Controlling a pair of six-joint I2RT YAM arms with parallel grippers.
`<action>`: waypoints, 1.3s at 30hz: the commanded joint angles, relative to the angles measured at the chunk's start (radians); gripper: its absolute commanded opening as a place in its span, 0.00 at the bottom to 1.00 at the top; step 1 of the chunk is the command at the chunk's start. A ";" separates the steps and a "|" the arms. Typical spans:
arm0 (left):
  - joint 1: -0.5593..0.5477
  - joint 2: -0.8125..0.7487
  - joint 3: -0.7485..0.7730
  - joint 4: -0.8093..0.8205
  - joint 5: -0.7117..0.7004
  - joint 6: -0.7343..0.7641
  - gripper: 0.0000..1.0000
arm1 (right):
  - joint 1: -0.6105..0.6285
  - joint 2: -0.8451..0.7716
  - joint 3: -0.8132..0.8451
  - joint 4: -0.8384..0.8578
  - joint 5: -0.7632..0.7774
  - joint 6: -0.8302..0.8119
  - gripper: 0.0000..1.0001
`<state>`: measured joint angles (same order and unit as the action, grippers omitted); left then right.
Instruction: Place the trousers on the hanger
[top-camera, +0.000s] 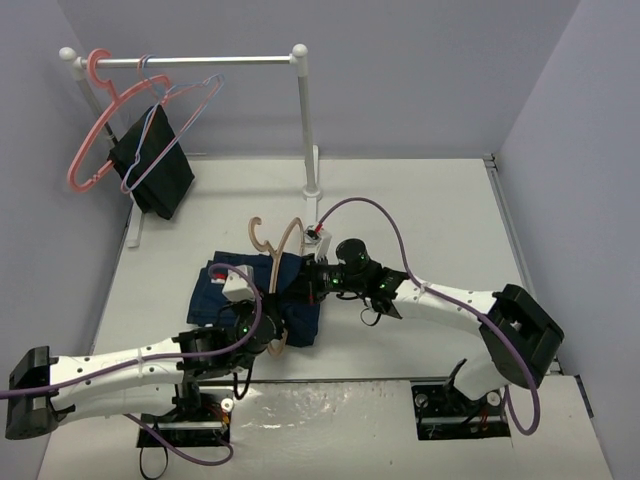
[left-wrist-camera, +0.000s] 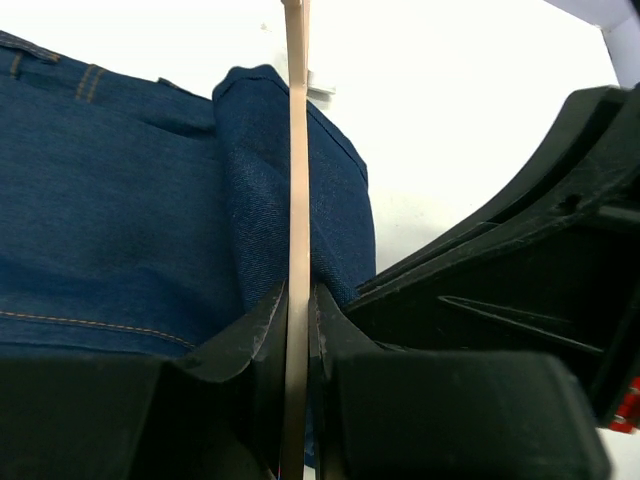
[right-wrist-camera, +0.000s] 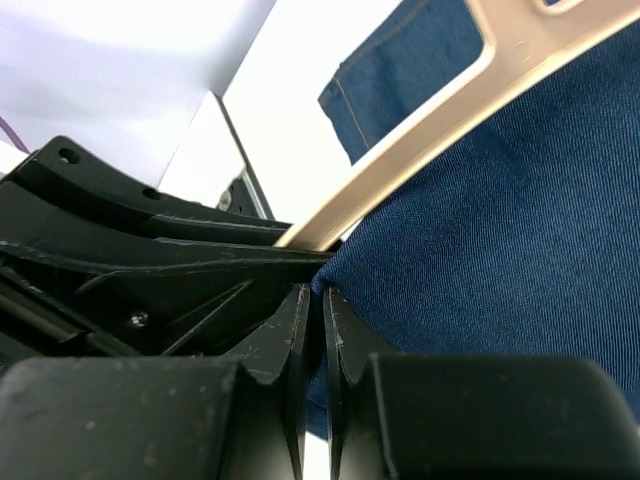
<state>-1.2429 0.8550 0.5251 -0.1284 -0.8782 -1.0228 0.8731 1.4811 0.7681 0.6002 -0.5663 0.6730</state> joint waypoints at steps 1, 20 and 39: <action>-0.013 -0.067 0.058 0.158 0.025 -0.032 0.00 | 0.046 0.075 -0.034 0.284 0.008 0.046 0.00; -0.013 -0.126 -0.023 0.080 0.015 -0.095 0.00 | 0.109 0.082 0.072 0.002 0.179 -0.166 0.56; -0.012 -0.103 -0.032 0.065 0.001 -0.115 0.00 | 0.107 -0.057 0.140 -0.304 0.300 -0.316 0.54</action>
<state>-1.2556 0.7451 0.4614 -0.1261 -0.8471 -1.1123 0.9643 1.4922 0.8734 0.2801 -0.2616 0.3900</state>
